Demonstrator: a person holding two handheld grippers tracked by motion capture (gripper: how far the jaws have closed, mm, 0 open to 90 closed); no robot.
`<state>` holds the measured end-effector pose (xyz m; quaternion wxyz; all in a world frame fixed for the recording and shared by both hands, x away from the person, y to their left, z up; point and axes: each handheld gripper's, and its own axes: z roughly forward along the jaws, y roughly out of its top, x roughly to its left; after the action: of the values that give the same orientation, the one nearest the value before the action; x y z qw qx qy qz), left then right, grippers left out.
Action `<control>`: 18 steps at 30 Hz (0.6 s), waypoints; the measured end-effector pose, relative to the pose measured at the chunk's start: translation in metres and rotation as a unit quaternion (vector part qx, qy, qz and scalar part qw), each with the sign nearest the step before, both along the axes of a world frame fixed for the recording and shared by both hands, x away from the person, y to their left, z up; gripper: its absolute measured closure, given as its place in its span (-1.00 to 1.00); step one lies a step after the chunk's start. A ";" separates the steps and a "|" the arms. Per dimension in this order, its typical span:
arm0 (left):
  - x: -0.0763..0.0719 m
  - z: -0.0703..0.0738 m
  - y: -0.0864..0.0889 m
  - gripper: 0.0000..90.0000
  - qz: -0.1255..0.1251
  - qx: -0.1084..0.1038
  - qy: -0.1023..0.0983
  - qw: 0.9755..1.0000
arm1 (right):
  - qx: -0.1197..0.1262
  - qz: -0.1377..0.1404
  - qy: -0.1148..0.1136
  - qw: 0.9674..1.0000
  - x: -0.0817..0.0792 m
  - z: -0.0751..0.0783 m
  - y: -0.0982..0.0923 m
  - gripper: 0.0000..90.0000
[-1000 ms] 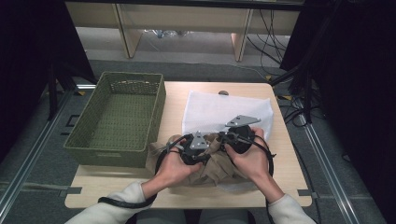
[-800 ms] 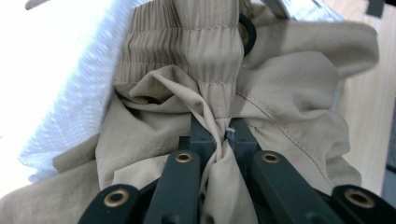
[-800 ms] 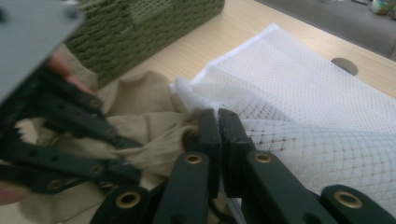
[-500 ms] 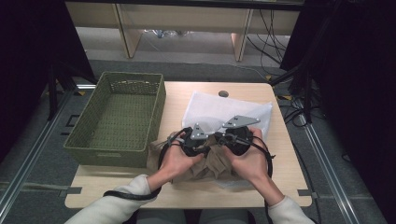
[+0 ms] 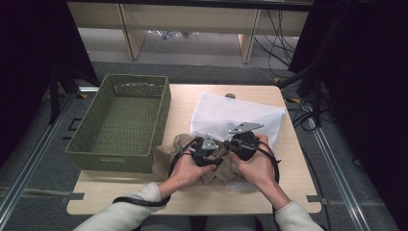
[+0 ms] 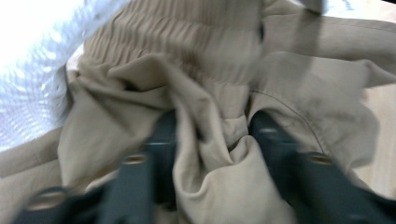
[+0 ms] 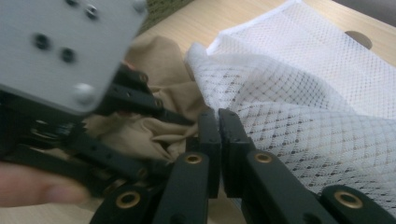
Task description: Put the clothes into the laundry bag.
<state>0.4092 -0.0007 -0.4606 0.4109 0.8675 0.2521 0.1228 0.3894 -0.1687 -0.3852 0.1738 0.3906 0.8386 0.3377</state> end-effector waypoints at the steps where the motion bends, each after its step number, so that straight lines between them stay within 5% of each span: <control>1: -0.003 0.003 0.001 -0.05 -0.002 -0.008 -0.004 1.000 | -0.004 0.004 -0.001 1.000 0.001 0.000 -0.001 1.00; 7: -0.022 0.025 0.028 -0.46 -0.033 0.042 -0.010 0.999 | -0.001 -0.005 -0.004 1.000 0.003 0.000 -0.005 1.00; 9: -0.027 0.025 0.038 -0.51 -0.033 0.053 0.001 0.998 | -0.004 -0.004 -0.005 1.000 0.003 0.001 -0.005 1.00; 18: -0.028 -0.008 0.056 -0.53 -0.040 0.129 0.049 0.990 | -0.011 0.002 -0.003 1.000 0.002 -0.001 -0.001 1.00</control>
<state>0.3813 0.0549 -0.4682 0.2872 0.9276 0.2189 0.0956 0.3918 -0.1701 -0.3859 0.1804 0.3861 0.8423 0.3299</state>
